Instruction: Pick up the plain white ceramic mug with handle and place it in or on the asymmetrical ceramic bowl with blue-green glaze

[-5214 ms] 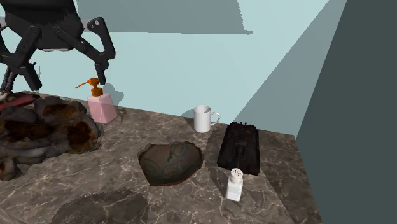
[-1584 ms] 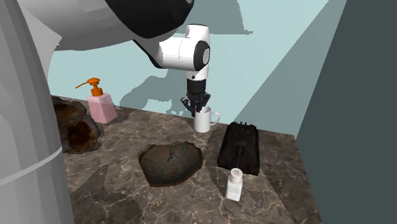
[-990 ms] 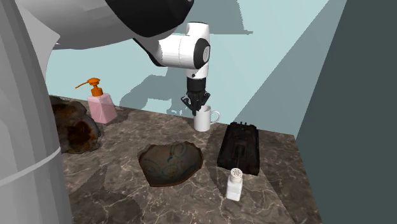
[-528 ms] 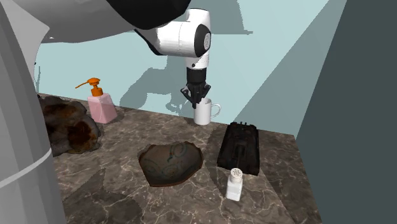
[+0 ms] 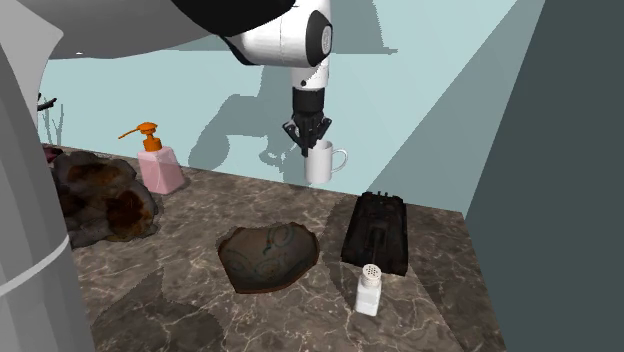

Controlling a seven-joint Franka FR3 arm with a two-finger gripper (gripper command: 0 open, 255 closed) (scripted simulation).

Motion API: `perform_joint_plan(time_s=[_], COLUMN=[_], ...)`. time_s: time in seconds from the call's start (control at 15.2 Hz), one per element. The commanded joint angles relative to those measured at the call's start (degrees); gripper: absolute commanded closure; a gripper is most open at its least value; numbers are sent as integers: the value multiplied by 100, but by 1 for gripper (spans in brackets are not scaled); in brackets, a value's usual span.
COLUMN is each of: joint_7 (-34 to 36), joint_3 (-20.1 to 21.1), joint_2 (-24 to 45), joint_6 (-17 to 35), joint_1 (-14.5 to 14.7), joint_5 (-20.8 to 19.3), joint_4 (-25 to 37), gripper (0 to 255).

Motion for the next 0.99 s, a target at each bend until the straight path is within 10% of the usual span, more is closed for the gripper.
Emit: perform_joint_plan(time_s=[0.0, 0.73, 0.92], joint_7=[15, 79, 264], joint_3=[-8, -33, -72], joint_2=[-22, -62, -878], joint_6=[-168, -968, -729], joint_1=[-6, -52, 217], joint_5=[-16, -58, -355], joint_4=[145, 913, -81], gripper=[255, 255, 255])
